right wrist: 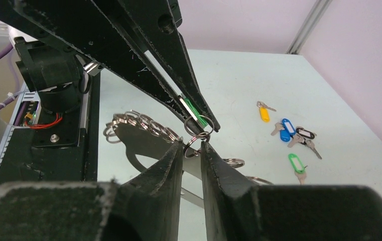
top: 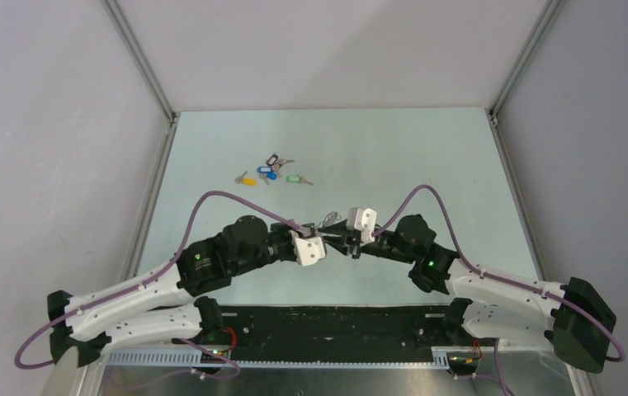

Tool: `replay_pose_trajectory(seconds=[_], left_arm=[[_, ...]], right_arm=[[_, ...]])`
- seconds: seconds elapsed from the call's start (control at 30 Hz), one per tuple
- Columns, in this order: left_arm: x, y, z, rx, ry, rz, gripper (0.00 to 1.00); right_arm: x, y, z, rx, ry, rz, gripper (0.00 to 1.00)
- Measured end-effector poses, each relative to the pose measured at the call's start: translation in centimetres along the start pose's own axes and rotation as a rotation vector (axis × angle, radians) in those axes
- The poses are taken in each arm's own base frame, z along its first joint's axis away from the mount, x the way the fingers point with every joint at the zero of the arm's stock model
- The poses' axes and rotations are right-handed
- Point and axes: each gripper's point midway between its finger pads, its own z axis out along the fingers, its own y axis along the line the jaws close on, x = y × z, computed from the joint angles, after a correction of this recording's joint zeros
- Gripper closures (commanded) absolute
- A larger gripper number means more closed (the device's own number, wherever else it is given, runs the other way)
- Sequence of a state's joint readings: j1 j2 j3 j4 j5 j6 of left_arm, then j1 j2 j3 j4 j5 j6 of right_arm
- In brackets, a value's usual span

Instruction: Remove the keys from the keyring

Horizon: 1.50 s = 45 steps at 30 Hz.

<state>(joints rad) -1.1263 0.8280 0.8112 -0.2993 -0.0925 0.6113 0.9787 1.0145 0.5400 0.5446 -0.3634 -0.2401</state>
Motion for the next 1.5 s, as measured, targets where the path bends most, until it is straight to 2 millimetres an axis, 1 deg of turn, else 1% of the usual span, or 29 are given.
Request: replay_pose_trajectory(seconds=[0.03, 0.07, 0.2, 0.4, 0.73, 0.87, 1.1, 1.33, 1.5], left_arm=[[0.0, 0.0, 0.0, 0.001, 0.000, 0.000, 1.00], [0.0, 0.0, 0.0, 0.001, 0.000, 0.000, 1.00], [0.0, -0.1, 0.0, 0.003, 0.000, 0.000, 1.00], [0.0, 0.0, -0.1, 0.001, -0.001, 0.000, 1.00], [0.0, 0.0, -0.1, -0.001, -0.001, 0.000, 1.00], [0.0, 0.0, -0.1, -0.001, 0.000, 0.000, 1.00], [0.0, 0.0, -0.1, -0.001, 0.000, 0.001, 1.00], [0.0, 0.0, -0.1, 0.000, -0.001, 0.001, 1.00], [-0.3, -0.4, 0.0, 0.022, -0.017, -0.001, 1.00]], right_arm=[[0.0, 0.0, 0.0, 0.000, 0.000, 0.000, 0.81], [0.0, 0.0, 0.0, 0.000, -0.001, 0.001, 0.89], [0.0, -0.1, 0.1, 0.007, -0.001, 0.003, 1.00], [-0.1, -0.6, 0.0, 0.032, 0.005, 0.003, 1.00], [-0.4, -1.1, -1.2, 0.079, 0.027, 0.007, 1.00], [-0.5, -1.1, -1.4, 0.073, 0.053, 0.015, 1.00], [-0.6, 0.0, -1.5, -0.001, 0.085, 0.046, 1.00], [-1.4, 0.7, -1.9, -0.074, 0.075, 0.111, 1.00], [-1.7, 1.3, -2.1, -0.112, 0.065, 0.161, 1.00]])
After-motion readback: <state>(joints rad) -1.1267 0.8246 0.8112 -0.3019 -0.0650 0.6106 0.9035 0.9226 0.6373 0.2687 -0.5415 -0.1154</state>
